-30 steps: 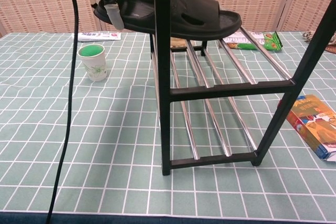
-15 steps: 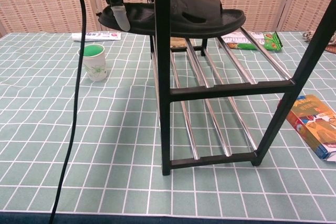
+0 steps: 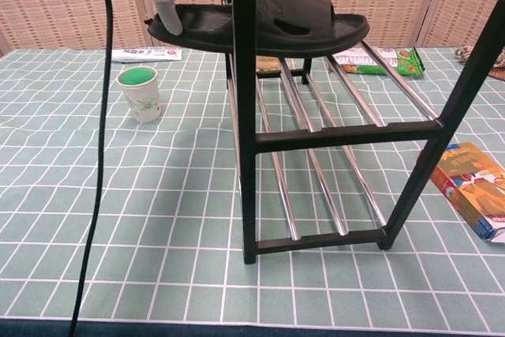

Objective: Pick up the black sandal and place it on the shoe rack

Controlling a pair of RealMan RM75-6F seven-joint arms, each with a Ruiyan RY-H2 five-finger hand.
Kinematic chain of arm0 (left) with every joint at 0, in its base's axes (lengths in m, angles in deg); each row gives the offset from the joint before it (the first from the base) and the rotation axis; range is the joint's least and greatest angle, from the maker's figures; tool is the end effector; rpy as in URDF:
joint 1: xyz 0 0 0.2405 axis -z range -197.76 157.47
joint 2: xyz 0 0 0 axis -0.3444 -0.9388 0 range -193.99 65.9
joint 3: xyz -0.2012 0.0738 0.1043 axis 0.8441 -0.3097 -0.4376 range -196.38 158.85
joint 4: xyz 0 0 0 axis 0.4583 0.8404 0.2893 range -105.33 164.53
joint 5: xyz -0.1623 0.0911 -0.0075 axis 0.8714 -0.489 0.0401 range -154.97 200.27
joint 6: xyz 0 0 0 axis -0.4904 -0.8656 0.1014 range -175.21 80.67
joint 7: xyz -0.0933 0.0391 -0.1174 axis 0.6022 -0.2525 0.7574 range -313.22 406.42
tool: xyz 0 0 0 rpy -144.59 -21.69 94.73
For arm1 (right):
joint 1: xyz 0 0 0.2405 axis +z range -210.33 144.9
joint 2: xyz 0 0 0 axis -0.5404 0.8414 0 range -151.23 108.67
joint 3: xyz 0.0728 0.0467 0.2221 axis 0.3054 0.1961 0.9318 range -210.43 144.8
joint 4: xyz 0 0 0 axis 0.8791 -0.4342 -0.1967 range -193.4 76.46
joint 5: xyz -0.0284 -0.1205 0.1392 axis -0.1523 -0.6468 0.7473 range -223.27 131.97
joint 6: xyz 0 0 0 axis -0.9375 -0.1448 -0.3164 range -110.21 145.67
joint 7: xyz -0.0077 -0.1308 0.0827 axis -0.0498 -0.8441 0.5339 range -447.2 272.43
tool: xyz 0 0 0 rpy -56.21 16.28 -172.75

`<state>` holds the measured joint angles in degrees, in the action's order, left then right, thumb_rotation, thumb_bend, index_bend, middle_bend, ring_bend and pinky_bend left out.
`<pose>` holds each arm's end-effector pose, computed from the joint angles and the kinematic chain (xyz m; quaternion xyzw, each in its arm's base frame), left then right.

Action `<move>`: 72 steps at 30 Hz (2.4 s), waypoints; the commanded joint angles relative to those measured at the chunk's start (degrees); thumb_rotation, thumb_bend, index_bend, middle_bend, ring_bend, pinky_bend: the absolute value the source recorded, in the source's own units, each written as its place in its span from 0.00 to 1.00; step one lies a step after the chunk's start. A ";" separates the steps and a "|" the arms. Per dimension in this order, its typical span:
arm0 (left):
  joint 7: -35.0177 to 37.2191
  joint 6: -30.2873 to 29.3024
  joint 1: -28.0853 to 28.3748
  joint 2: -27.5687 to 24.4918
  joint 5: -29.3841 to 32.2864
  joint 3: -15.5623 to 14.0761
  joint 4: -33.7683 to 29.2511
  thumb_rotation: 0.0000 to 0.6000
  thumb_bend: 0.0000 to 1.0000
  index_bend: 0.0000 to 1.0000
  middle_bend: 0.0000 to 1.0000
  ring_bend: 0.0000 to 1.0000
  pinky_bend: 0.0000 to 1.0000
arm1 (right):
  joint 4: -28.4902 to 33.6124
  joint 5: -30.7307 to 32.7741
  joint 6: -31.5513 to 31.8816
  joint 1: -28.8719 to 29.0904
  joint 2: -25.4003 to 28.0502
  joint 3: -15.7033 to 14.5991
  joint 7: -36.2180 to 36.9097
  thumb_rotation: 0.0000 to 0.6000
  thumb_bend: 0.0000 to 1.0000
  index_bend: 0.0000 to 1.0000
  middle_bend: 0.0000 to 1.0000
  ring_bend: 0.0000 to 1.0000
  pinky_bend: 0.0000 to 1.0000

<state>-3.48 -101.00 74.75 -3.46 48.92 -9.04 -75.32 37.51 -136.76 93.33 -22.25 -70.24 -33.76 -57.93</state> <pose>0.0289 0.3870 0.1120 -0.7138 -0.4560 -0.2084 0.4890 -0.2764 -0.1999 0.2094 0.5953 -0.5087 0.4228 0.4561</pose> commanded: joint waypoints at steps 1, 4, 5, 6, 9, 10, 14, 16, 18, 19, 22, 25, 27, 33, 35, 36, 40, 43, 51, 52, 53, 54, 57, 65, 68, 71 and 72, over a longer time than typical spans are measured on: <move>-0.99 -0.39 -1.07 -1.82 0.25 0.37 -1.44 1.00 0.15 0.04 0.03 0.00 0.14 | 0.01 0.03 -0.03 0.01 -0.05 0.01 -0.17 1.00 0.45 0.00 0.00 0.00 0.09; -0.57 -0.59 -3.03 -4.78 -0.21 0.74 -3.77 1.00 0.15 0.04 0.03 0.00 0.13 | 0.13 0.07 0.78 -0.31 0.02 0.20 -0.51 1.00 0.45 0.00 0.00 0.00 0.09; -0.38 -0.67 -3.78 -5.69 -0.70 0.69 -4.51 1.00 0.15 0.04 0.03 0.00 0.13 | 0.20 0.01 1.28 -0.49 0.02 0.29 -0.64 1.00 0.45 0.00 0.00 0.00 0.09; -0.10 -0.74 -4.86 -6.82 -1.62 0.53 -5.45 1.00 0.15 0.04 0.03 0.00 0.13 | 0.27 -0.26 2.25 -0.78 -0.07 0.46 -0.65 1.00 0.45 0.00 0.00 0.00 0.09; 1.20 -0.20 -7.65 -9.12 -4.09 0.28 -7.18 1.00 0.15 0.05 0.03 0.00 0.13 | 0.26 -1.34 5.19 -1.59 -0.50 0.91 -0.83 1.00 0.45 0.00 0.00 0.00 0.09; 1.71 0.19 -8.94 -10.09 -5.23 0.01 -7.81 1.00 0.15 0.05 0.03 0.00 0.13 | 0.33 -2.00 6.61 -2.00 -0.72 1.04 -0.98 1.00 0.45 0.00 0.00 0.00 0.09; 3.61 1.19 -13.23 -12.94 -9.22 -1.22 -9.77 1.00 0.15 0.05 0.03 0.00 0.13 | 0.82 -3.47 10.44 -3.25 -1.04 1.43 -1.91 1.00 0.45 0.00 0.00 0.00 0.09; 4.73 1.34 -15.52 -14.25 -11.65 -1.99 -10.76 1.00 0.15 0.05 0.03 0.00 0.13 | 1.13 -4.15 11.70 -3.71 -0.98 1.41 -1.96 1.00 0.45 0.00 0.00 0.00 0.09; 6.08 1.54 -17.81 -15.34 -14.20 -2.63 -11.57 1.00 0.15 0.06 0.03 0.00 0.13 | 1.23 -4.56 12.43 -4.00 -1.04 1.41 -2.52 1.00 0.45 0.00 0.00 0.00 0.09; 6.77 1.69 -18.80 -15.76 -15.21 -2.84 -11.89 1.00 0.15 0.06 0.03 0.00 0.13 | 1.29 -4.65 12.52 -4.06 -1.06 1.38 -2.74 1.00 0.45 0.00 0.00 0.00 0.09; 9.07 2.50 -21.81 -16.94 -18.44 -3.36 -12.57 1.00 0.15 0.06 0.03 0.00 0.13 | 1.41 -4.67 12.03 -3.95 -1.16 1.25 -3.21 1.00 0.45 0.00 0.00 0.00 0.09; 10.84 3.58 -24.18 -18.12 -21.25 -3.76 -12.79 1.00 0.15 0.06 0.03 0.00 0.13 | 1.60 -4.78 11.43 -3.74 -1.20 1.11 -3.79 1.00 0.45 0.00 0.00 0.00 0.09; 11.78 4.35 -25.39 -18.83 -22.58 -4.01 -12.78 1.00 0.15 0.07 0.03 0.00 0.13 | 1.85 -4.93 11.39 -3.73 -1.21 1.05 -4.30 1.00 0.45 0.00 0.00 0.00 0.09; 14.14 8.33 -28.82 -20.28 -25.88 -5.56 -11.01 1.00 0.15 0.08 0.03 0.00 0.13 | 2.87 -5.07 11.68 -4.07 -1.16 0.94 -6.50 1.00 0.45 0.00 0.00 0.00 0.09; 15.24 10.26 -29.70 -19.88 -26.61 -5.93 -9.32 1.00 0.15 0.08 0.03 0.00 0.13 | 3.18 -5.02 11.52 -4.06 -1.25 0.93 -7.17 1.00 0.45 0.00 0.00 0.00 0.09; 15.79 11.46 -30.10 -19.52 -27.12 -6.13 -8.17 1.00 0.15 0.08 0.03 0.00 0.13 | 3.27 -5.11 11.44 -4.02 -1.29 0.91 -7.38 1.00 0.45 0.00 0.00 0.00 0.09; 17.89 15.20 -31.17 -17.95 -29.26 -6.52 -4.06 1.00 0.15 0.08 0.03 0.00 0.13 | 3.36 -4.91 11.24 -3.97 -1.49 0.99 -8.11 1.00 0.45 0.00 0.00 0.00 0.09; 18.97 17.70 -31.41 -16.27 -30.46 -7.28 -0.88 1.00 0.15 0.08 0.03 0.00 0.13 | 3.45 -4.83 11.30 -4.01 -1.54 1.04 -8.42 1.00 0.45 0.00 0.00 0.00 0.09; 20.77 21.30 -30.39 -12.30 -31.17 -10.58 4.32 1.00 0.15 0.08 0.03 0.00 0.13 | 3.03 -4.05 9.73 -3.38 -1.89 1.14 -8.20 1.00 0.45 0.00 0.00 0.00 0.09; 21.10 21.66 -30.19 -11.82 -31.15 -11.09 4.86 1.00 0.15 0.08 0.03 0.00 0.13 | 2.93 -3.95 9.39 -3.23 -1.95 1.13 -8.11 1.00 0.45 0.00 0.00 0.00 0.09; 21.38 21.89 -30.03 -11.50 -31.13 -11.41 5.24 1.00 0.15 0.08 0.03 0.00 0.13 | 2.86 -3.85 9.18 -3.14 -1.98 1.13 -8.04 1.00 0.45 0.00 0.00 0.00 0.09; 21.76 22.18 -29.79 -11.09 -31.14 -11.79 5.73 1.00 0.15 0.08 0.03 0.00 0.13 | 2.78 -3.67 8.90 -3.04 -2.02 1.14 -7.97 1.00 0.45 0.00 0.00 0.00 0.09; 22.43 22.77 -29.05 -10.39 -31.40 -12.50 6.61 1.00 0.15 0.08 0.03 0.00 0.13 | 2.70 -3.47 8.42 -2.81 -2.10 1.17 -7.81 1.00 0.45 0.00 0.00 0.00 0.09; 23.13 23.81 -25.44 -8.61 -30.71 -15.39 8.05 1.00 0.15 0.08 0.03 0.00 0.13 | 2.64 -2.91 7.99 -2.65 -2.17 1.31 -7.84 1.00 0.45 0.00 0.00 0.00 0.09; 22.76 23.47 -23.40 -7.88 -29.48 -16.85 7.90 1.00 0.15 0.08 0.03 0.00 0.13 | 2.57 -2.96 7.79 -2.56 -2.12 1.26 -7.45 1.00 0.45 0.00 0.00 0.00 0.09; 22.18 22.98 -21.17 -7.00 -27.93 -18.29 7.75 1.00 0.15 0.08 0.03 0.00 0.13 | 2.46 -3.11 7.84 -2.58 -1.96 1.17 -7.05 1.00 0.45 0.00 0.00 0.00 0.09; 21.98 22.76 -20.34 -6.71 -27.37 -18.77 7.67 1.00 0.15 0.08 0.03 0.00 0.13 | 2.45 -3.18 7.95 -2.63 -1.85 1.14 -6.82 1.00 0.45 0.00 0.00 0.00 0.09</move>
<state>18.86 -77.90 53.55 -10.68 20.80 -27.10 -67.54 39.98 -139.90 101.23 -24.86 -72.15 -32.59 -64.83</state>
